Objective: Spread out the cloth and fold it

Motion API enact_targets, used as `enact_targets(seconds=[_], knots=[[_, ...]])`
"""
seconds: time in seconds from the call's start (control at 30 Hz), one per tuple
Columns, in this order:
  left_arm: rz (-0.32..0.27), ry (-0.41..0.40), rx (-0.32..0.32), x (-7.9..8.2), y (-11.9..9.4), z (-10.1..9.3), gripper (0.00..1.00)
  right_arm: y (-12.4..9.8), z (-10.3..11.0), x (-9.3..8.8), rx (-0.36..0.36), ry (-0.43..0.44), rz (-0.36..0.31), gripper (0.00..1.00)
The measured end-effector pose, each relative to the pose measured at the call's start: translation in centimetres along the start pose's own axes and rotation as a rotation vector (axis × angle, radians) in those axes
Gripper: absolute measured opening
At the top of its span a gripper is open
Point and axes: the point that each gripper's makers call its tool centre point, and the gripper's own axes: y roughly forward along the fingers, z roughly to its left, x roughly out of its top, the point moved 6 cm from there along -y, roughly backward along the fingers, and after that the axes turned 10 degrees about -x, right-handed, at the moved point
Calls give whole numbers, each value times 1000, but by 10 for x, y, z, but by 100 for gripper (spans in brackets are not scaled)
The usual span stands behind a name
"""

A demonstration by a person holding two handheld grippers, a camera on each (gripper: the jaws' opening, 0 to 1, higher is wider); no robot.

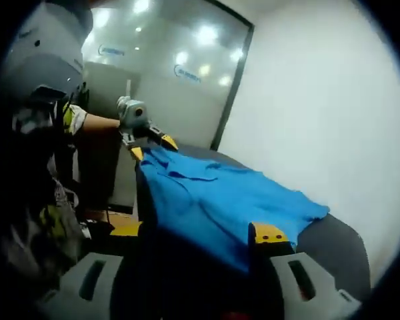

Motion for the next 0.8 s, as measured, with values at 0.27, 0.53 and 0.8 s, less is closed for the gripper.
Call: enact_targets(seconds=[0.27, 0.53, 0.8], knots=[[-22, -48, 4, 0, 12, -2, 29, 16, 2, -3, 1, -28, 8, 58], [-84, -136, 33, 25, 8, 3, 12, 27, 6, 5, 2, 12, -28, 57], [-76, -229, 90, 26, 12, 13, 2, 35, 9, 7, -68, 11, -39, 55]])
